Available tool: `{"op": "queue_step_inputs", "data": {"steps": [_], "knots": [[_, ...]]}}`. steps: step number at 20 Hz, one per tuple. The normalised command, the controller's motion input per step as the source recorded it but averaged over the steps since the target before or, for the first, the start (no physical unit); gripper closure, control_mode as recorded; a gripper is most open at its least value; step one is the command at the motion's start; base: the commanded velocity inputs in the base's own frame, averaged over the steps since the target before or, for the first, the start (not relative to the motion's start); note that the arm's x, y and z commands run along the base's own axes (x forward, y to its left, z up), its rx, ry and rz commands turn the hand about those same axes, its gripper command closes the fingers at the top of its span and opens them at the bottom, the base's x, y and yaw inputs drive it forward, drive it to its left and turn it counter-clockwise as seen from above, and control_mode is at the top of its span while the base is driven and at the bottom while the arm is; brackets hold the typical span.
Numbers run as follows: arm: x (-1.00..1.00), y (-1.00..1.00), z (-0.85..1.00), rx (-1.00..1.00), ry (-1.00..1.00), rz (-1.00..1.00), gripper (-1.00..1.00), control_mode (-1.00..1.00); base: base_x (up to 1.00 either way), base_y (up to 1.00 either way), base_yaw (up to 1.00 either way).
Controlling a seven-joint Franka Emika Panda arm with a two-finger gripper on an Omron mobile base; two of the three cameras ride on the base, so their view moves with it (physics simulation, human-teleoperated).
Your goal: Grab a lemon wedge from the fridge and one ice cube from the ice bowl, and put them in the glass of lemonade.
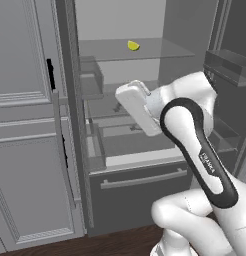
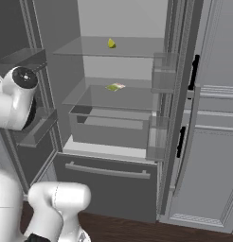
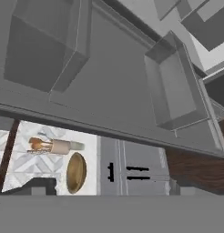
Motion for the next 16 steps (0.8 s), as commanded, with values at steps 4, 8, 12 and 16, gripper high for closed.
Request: {"op": "queue_step_inputs", "data": {"steps": [4, 8, 12, 16], "knots": [[-0.30, -0.96, 0.52, -0.44, -0.01, -0.09, -1.00, -1.00, 0.00, 0.00, 0.00], [-0.58, -0.86, 0.15, -0.44, -0.11, -0.12, -1.00, -1.00, 0.00, 0.00, 0.00], [-0.93, -0.79, 0.00, -0.42, -0.26, -0.14, -1.00, -1.00, 0.00, 0.00, 0.00], [-1.00, -0.67, 0.00, -0.31, -0.28, -0.11, -1.00, -1.00, 0.00, 0.00, 0.00]]}}
